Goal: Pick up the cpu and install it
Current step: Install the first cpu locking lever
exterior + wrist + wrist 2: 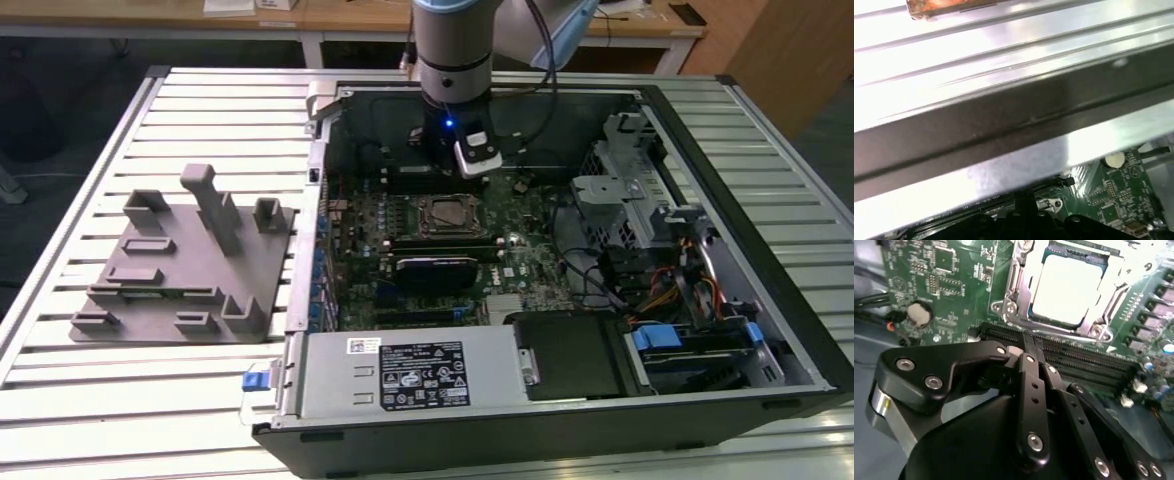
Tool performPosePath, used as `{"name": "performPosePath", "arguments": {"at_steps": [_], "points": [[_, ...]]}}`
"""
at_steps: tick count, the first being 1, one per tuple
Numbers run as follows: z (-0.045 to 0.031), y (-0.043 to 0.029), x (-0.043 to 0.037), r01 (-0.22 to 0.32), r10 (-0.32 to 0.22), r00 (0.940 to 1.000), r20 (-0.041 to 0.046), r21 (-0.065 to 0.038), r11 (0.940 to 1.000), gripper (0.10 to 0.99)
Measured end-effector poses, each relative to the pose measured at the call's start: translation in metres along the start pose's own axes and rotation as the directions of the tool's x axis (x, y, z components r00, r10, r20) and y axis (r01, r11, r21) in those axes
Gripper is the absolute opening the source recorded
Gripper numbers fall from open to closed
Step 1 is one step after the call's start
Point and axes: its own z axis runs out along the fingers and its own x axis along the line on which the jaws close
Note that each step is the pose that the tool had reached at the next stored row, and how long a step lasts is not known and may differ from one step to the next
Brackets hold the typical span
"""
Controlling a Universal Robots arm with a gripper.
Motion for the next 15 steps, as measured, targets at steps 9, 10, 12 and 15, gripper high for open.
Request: {"name": "performPosePath", "arguments": {"at_steps": [9,10,12,15], "points": [[-0.0129,0.0023,-0.0011,0.000,0.000,1.0000,0.0006,0.000,1.0000,0.106],[-0.0129,0.0023,-0.0011,0.000,0.000,1.0000,0.0006,0.000,1.0000,0.106],[-0.0130,0.0023,-0.0011,0.000,0.000,1.0000,0.0006,0.000,1.0000,0.106],[-0.0129,0.0022,-0.0011,0.001,-0.001,1.0000,0.0024,0.007,1.0000,0.106]]}}
